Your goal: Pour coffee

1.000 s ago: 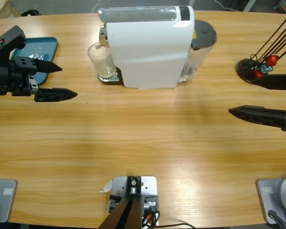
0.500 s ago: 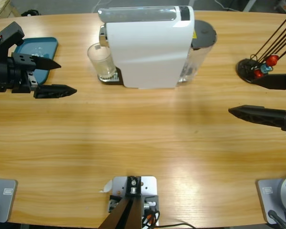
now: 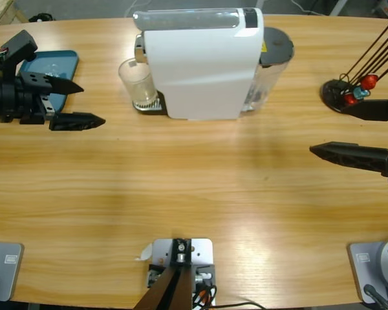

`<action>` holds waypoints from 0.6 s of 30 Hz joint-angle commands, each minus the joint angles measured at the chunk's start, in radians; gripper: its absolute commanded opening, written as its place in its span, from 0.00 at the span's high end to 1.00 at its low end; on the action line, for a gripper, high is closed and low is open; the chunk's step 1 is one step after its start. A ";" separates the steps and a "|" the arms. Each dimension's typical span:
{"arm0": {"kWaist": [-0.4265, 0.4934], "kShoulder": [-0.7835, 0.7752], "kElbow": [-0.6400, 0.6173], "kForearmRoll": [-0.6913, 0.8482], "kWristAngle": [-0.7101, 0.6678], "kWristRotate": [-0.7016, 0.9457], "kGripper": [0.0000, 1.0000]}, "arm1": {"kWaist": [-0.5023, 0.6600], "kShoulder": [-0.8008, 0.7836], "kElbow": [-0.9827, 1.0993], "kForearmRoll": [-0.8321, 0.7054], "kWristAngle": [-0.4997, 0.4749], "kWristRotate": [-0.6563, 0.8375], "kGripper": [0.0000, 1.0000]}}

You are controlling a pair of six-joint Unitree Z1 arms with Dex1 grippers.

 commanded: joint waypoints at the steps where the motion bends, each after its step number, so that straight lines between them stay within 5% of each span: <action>1: 0.052 0.065 0.032 -0.034 0.011 0.013 0.00 | 0.008 0.014 0.043 -0.023 -0.012 -0.009 0.00; 18: 0.072 0.088 0.013 -0.053 -0.009 0.022 0.00 | 0.008 0.014 0.049 -0.035 -0.010 -0.009 0.00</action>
